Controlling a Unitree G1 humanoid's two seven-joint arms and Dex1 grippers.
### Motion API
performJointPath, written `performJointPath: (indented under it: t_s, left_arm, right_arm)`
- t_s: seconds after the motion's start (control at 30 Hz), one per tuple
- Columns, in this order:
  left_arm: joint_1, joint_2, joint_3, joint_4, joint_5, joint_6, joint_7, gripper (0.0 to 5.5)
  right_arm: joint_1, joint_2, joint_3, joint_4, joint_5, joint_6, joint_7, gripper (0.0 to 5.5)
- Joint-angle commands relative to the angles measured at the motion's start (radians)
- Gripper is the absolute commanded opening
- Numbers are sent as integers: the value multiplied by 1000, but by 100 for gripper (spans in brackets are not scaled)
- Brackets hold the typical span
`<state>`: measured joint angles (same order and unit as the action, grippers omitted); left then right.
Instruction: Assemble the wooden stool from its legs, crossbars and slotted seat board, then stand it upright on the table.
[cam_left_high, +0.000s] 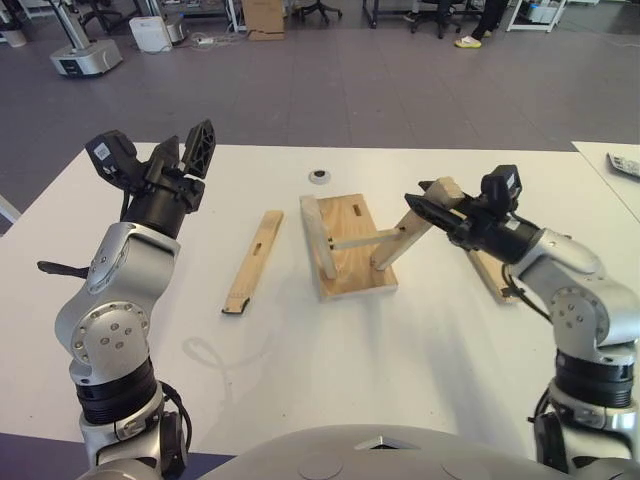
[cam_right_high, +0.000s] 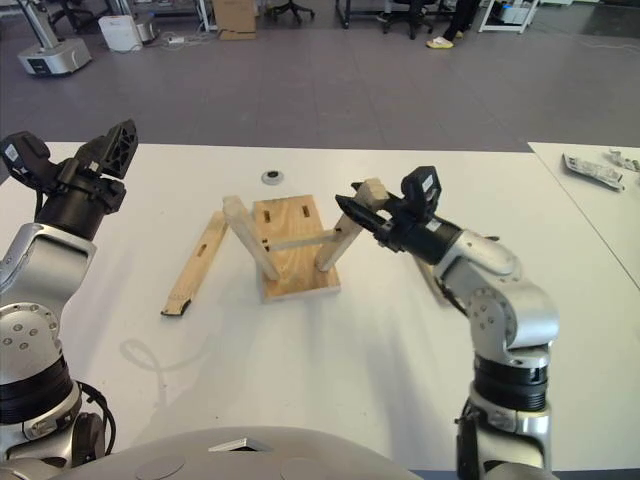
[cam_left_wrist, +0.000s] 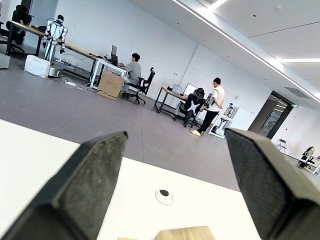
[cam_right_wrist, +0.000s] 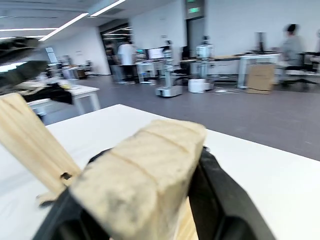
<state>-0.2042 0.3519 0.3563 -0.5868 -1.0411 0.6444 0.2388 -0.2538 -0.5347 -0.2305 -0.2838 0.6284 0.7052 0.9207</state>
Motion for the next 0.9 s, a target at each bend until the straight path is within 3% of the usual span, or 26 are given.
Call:
performJointPath:
  t_s: [0.03,0.17,0.3,0.43,0.6,0.7,0.77,0.83,0.9]
  left_arm:
    - [5,16,4,46,39,-11,-42,357]
    - [-6,3,-8,62,56,-12,-62,357]
    - [-19,-13,-25,75,70,-15,-76,357]
    - [-34,-20,-47,89,94,-16,-98,357]
    - [-34,2,-55,144,132,-16,-172,357]
    - [-31,17,-57,199,158,-23,-234,357]
    - [-31,95,-139,295,293,-49,-335,357]
    - [-58,243,-335,472,583,-176,-467,357]
    - [-100,310,-489,628,795,-320,-573,357]
  right_arm:
    - [-128,-231,85,349,-49,-84,379,180]
    - [-342,-283,225,591,-162,-243,587,134]
    - [-516,-188,313,775,-244,-362,638,119]
    - [-583,-120,272,857,-271,-351,482,119]
    - [-647,-97,177,878,-208,-333,421,225]
    - [-676,-93,98,908,-152,-300,401,232]
    - [-700,-95,11,944,-109,-295,317,232]
    - [-672,-108,-74,958,-90,-317,207,232]
    - [-588,-124,-98,957,-126,-358,136,232]
